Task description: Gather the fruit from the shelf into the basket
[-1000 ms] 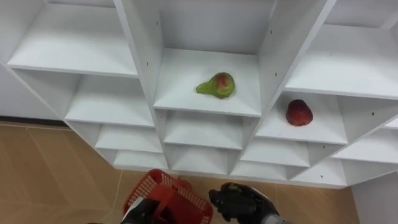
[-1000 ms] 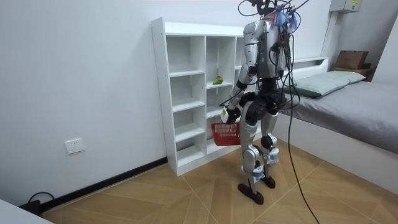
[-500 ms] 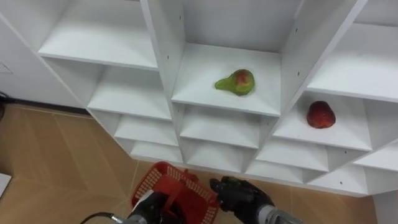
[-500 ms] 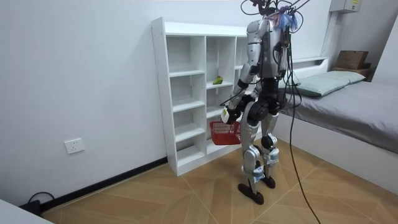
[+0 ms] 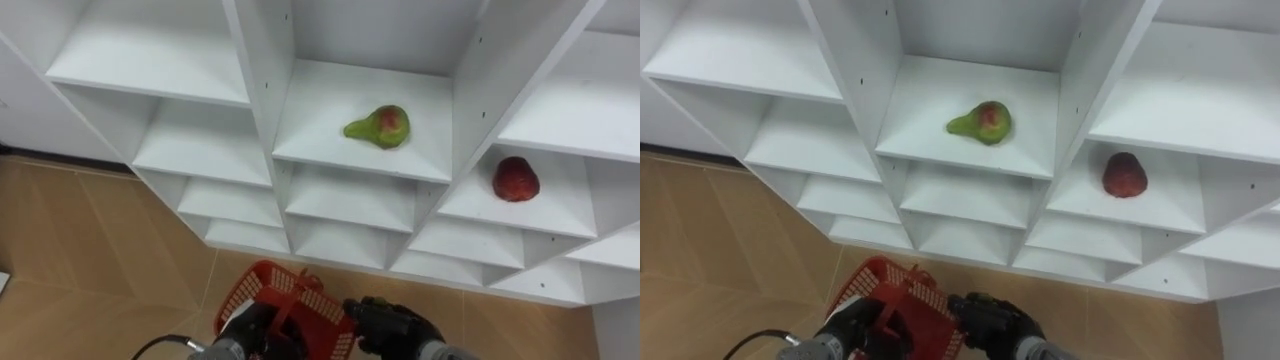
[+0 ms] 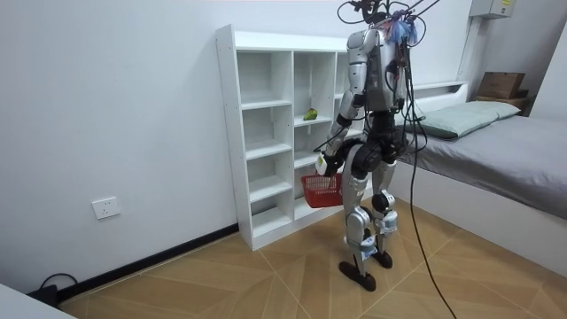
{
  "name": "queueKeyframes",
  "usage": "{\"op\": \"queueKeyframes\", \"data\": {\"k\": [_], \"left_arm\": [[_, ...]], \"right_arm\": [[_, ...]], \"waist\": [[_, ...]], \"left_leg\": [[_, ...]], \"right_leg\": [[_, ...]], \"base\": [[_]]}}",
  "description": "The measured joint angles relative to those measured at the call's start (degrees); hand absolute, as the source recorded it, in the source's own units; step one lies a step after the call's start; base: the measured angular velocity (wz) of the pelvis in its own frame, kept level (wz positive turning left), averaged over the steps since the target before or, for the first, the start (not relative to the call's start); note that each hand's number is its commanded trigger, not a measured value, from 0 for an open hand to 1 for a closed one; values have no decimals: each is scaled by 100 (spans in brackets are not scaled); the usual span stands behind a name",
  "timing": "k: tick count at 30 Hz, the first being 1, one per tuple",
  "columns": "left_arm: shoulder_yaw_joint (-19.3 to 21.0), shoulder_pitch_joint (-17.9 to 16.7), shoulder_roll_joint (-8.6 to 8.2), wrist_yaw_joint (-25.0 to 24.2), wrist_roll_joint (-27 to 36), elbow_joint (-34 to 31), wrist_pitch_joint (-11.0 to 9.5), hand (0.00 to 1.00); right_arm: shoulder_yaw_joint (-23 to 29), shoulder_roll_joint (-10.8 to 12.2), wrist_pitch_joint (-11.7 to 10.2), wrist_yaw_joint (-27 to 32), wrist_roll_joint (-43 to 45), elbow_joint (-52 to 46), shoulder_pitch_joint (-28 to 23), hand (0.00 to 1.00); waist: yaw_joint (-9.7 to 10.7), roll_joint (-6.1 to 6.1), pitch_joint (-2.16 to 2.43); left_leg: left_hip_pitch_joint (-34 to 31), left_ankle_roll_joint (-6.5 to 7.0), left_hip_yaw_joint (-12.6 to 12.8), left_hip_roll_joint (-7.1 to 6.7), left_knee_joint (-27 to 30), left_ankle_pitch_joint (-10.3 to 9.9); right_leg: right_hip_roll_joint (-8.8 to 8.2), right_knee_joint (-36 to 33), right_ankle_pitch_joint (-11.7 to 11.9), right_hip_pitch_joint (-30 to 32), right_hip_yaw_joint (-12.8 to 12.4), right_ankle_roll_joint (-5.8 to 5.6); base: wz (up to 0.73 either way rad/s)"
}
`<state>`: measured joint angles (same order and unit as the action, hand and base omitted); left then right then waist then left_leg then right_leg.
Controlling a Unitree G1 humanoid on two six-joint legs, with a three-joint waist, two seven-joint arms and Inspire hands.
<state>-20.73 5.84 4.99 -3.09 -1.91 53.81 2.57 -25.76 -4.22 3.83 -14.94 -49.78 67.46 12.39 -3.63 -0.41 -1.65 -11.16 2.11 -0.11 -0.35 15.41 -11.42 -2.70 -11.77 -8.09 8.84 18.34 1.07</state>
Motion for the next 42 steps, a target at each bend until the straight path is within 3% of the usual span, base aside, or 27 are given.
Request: {"op": "queueKeyframes", "data": {"k": [14, 34, 35, 36, 37, 42], "left_arm": [[-32, 43, -22, 12, -14, 43, 0, 100], [-92, 98, -100, 17, -110, 159, 1, 100], [-92, 98, -100, 17, -110, 161, 1, 100], [-92, 98, -99, 17, -110, 161, 0, 100], [-92, 98, -99, 17, -110, 161, 1, 100], [-87, 98, -103, 18, -112, 160, 1, 100]], "right_arm": [[-4, 113, 7, -29, 4, 171, 53, 100], [-206, 117, -2, -159, 71, 177, 65, 100], [-224, 117, -1, -169, 72, 181, 65, 75], [-225, 118, -1, -187, 72, 184, 65, 15], [-225, 118, 0, -197, 71, 185, 64, 0], [-227, 176, 1, -242, 59, 183, 65, 0]], "waist": [[-48, 39, -22], [-121, 84, -11], [-121, 83, -12], [-121, 83, -12], [-121, 83, -12], [-118, 83, -12]], "left_leg": [[-22, 7, 48, 3, 9, 6], [-20, 7, 149, 24, -13, 7], [-20, 6, 152, 25, -12, 7], [-20, 6, 160, 27, -12, 7], [-20, 6, 164, 29, -12, 7], [-23, 6, 174, 38, -15, 7]], "right_leg": [[15, -2, 18, 26, -60, -5], [22, 2, 19, 45, -100, -4], [22, 0, 20, 43, -100, -2], [22, -1, 21, 44, -100, -1], [23, -1, 22, 44, -101, 0], [29, -1, 24, 45, -103, 2]], "base": [[-1], [0], [0], [0], [0], [0]]}}
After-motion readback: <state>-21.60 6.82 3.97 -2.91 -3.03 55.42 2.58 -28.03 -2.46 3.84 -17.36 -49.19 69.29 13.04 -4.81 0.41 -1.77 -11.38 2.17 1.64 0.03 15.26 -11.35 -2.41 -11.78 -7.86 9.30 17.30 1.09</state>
